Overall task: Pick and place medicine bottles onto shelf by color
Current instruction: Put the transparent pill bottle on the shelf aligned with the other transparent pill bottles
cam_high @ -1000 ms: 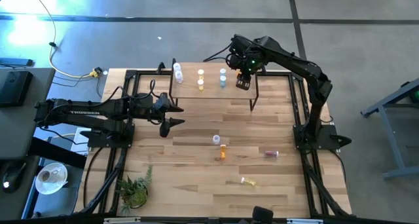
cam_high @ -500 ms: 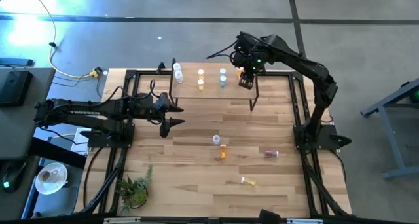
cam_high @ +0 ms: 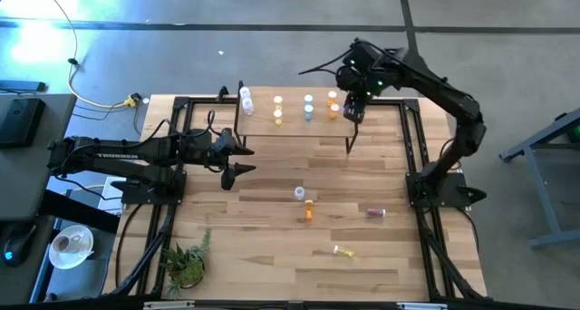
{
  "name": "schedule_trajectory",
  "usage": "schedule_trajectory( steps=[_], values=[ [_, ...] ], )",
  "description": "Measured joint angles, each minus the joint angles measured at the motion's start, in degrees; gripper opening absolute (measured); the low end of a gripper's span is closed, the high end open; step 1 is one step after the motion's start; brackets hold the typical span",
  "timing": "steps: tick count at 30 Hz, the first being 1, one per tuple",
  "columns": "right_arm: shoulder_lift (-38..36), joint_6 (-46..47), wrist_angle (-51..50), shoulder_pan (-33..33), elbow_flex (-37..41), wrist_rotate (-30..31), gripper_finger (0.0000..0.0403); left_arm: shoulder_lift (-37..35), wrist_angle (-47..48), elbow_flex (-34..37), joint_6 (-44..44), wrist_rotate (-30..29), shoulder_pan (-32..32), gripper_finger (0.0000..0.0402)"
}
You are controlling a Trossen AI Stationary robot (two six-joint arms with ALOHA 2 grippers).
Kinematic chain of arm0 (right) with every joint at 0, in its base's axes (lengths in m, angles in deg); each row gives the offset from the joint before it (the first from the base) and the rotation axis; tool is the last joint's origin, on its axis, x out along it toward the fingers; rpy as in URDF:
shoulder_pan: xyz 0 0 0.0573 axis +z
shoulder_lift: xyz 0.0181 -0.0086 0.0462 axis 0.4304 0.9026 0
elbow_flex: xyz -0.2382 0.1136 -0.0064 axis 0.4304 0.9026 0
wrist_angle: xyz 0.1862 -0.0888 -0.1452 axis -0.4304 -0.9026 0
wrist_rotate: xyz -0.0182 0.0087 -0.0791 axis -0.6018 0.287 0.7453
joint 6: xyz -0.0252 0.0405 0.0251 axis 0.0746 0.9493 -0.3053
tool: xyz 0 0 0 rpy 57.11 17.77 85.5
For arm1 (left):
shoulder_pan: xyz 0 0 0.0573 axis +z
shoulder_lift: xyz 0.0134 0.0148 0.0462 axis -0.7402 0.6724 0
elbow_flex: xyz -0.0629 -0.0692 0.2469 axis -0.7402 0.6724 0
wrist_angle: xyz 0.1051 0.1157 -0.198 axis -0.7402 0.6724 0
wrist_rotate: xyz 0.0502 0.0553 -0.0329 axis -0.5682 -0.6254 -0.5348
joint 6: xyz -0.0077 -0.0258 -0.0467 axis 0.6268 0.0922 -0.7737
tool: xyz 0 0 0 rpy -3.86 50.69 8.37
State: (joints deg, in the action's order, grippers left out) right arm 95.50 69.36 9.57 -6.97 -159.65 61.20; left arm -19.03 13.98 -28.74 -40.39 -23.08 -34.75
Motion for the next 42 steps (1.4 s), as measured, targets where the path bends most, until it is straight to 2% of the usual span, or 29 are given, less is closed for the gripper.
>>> schedule_trajectory(
  steps=[10,17,22,27,33,37,42],
  values=[
    [-17.5,9.3,11.6,1.4,23.5,-0.5,0.0161,0.0,-1.0,0.0,0.0,0.0,0.0,0.0243],
    [-31.1,16.3,26.2,6.8,39.1,-0.3,0.0161,0.0,-4.5,0.0,0.0,0.0,0.0,0.0243],
    [-37.5,20.8,36.9,12.5,49.4,-0.2,0.0161,1.5,-6.8,0.0,0.1,0.1,0.0,0.0243],
    [-40.6,24.2,47.7,18.8,57.6,-0.2,0.0161,5.1,-9.4,-0.1,2.9,0.2,-0.6,0.0243],
    [-40.4,25.6,61.0,24.3,64.6,-0.1,0.0161,11.3,-13.9,-0.1,5.7,0.2,-3.5,0.0243],
    [-40.4,25.7,69.5,27.3,68.8,2.5,0.0161,16.4,-17.8,-0.1,8.6,0.2,-6.0,0.0243],
    [-40.4,27.0,73.5,30.3,71.4,6.9,0.0161,23.2,-24.0,-0.1,10.1,0.2,-8.5,0.0243]
  ],
)
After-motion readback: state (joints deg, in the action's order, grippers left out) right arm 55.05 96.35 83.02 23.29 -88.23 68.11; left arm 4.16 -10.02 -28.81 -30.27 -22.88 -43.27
